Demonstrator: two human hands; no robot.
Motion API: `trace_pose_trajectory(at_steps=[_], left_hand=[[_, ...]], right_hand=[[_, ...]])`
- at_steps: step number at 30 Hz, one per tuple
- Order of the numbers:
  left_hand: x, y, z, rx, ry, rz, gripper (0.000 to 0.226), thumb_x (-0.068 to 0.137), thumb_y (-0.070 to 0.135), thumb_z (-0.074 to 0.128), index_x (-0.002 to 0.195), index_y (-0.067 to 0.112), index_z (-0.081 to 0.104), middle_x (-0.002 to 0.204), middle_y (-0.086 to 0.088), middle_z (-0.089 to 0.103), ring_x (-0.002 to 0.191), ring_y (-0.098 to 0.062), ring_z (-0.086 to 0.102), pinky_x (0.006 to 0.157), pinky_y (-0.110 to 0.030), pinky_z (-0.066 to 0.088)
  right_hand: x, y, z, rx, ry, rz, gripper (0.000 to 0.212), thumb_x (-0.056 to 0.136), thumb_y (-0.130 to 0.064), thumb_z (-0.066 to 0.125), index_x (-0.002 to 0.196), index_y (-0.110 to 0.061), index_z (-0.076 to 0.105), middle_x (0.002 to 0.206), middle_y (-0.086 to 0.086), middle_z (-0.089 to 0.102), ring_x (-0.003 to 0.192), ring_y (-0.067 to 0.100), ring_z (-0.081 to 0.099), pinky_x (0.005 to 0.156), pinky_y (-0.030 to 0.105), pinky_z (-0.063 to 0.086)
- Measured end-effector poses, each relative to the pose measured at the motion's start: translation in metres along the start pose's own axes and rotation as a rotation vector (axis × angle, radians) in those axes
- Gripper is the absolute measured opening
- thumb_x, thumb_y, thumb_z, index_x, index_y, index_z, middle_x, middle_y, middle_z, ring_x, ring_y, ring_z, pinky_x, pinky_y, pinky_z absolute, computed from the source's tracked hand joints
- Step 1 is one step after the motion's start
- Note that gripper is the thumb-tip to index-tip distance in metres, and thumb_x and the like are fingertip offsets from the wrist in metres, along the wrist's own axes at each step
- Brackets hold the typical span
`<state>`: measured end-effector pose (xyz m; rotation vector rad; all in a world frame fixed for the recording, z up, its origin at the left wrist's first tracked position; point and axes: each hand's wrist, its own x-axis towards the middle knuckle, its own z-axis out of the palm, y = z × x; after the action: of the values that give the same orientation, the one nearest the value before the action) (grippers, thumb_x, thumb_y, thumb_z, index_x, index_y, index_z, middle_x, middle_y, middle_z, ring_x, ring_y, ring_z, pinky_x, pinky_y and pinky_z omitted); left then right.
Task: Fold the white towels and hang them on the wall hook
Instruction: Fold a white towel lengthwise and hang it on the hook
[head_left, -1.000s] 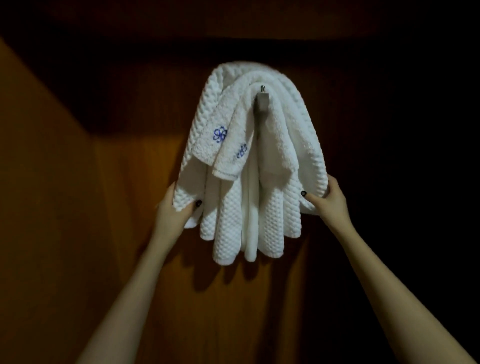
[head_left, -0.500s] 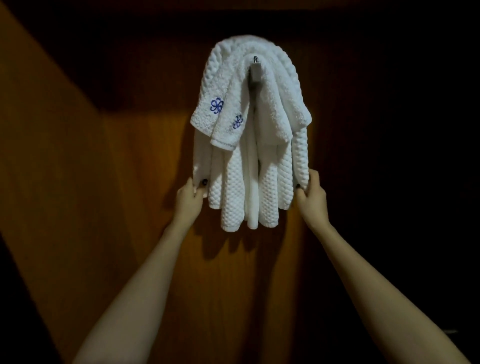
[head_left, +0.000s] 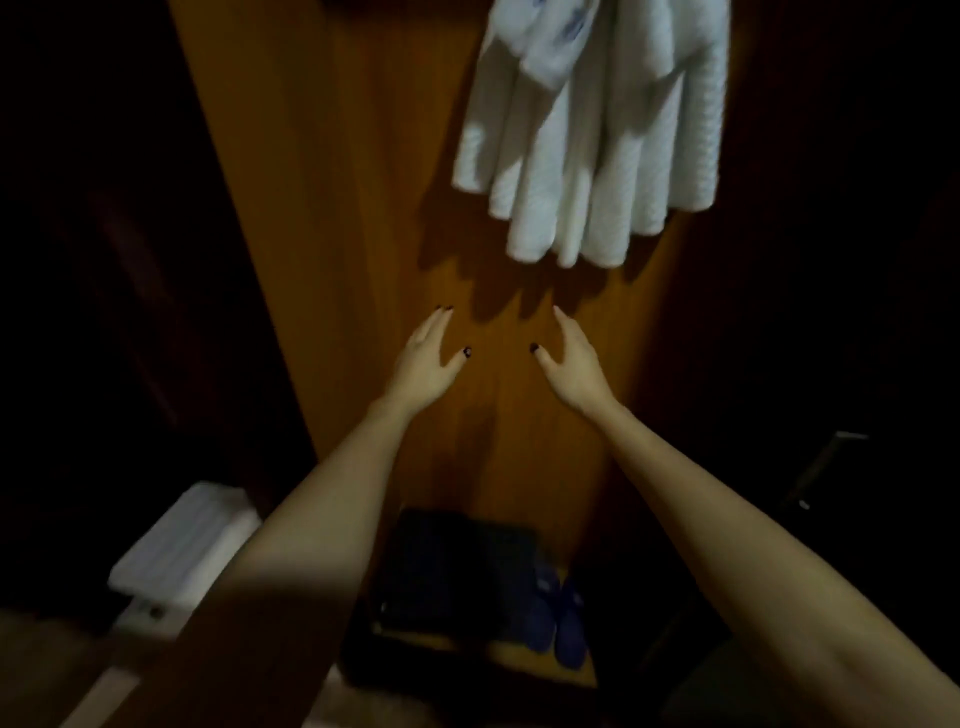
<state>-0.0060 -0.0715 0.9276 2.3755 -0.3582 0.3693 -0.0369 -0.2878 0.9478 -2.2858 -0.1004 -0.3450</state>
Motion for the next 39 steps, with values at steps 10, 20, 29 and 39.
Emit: trace_pose_trajectory(at_steps=[10, 20, 29, 39], left_hand=[[-0.364, -0.088, -0.007, 0.226, -0.164, -0.572, 0.064, 0.094, 0.029, 0.053, 0.149, 0.011, 0.025, 0.156, -0.009, 0.024, 0.143, -0.025, 0.021, 0.117, -0.037, 0.018], [-0.623, -0.08, -0.017, 0.163, -0.002, -1.236, 0.065, 0.098, 0.029, 0.049, 0.151, 0.012, 0.016, 0.159, -0.008, 0.014, 0.146, -0.025, 0.013, 0.117, -0.044, 0.018], [-0.759, -0.069, -0.011, 0.06, 0.22, -1.534, 0.059, 0.093, 0.02, 0.058, 0.144, 0.001, 0.034, 0.152, -0.019, 0.029, 0.14, -0.032, 0.028, 0.116, -0.037, 0.02], [-0.892, -0.125, 0.031, -0.065, 0.179, -1.661, 0.055, 0.093, 0.016, 0.053, 0.143, 0.0, 0.035, 0.147, -0.018, 0.038, 0.134, -0.032, 0.035, 0.112, -0.04, 0.026]], right_hand=[[-0.214, 0.008, 0.184, -0.353, -0.886, -0.038, 0.065, 0.1, -0.035, 0.046, 0.155, -0.024, 0.013, 0.161, 0.013, 0.013, 0.147, 0.036, 0.011, 0.117, 0.052, 0.021], [-0.404, -0.078, 0.306, -0.502, -1.388, -0.553, 0.063, 0.098, -0.035, 0.049, 0.153, -0.017, 0.023, 0.154, 0.016, 0.029, 0.138, 0.035, 0.031, 0.112, 0.045, 0.032], [-0.499, -0.122, 0.38, -0.564, -1.729, -0.836, 0.063, 0.101, -0.035, 0.045, 0.155, -0.021, 0.015, 0.161, 0.012, 0.012, 0.147, 0.031, 0.014, 0.118, 0.045, 0.018], [-0.607, -0.085, 0.492, -0.672, -1.87, -0.869, 0.064, 0.1, -0.032, 0.05, 0.154, -0.018, 0.018, 0.16, 0.013, 0.019, 0.145, 0.031, 0.021, 0.117, 0.045, 0.022]])
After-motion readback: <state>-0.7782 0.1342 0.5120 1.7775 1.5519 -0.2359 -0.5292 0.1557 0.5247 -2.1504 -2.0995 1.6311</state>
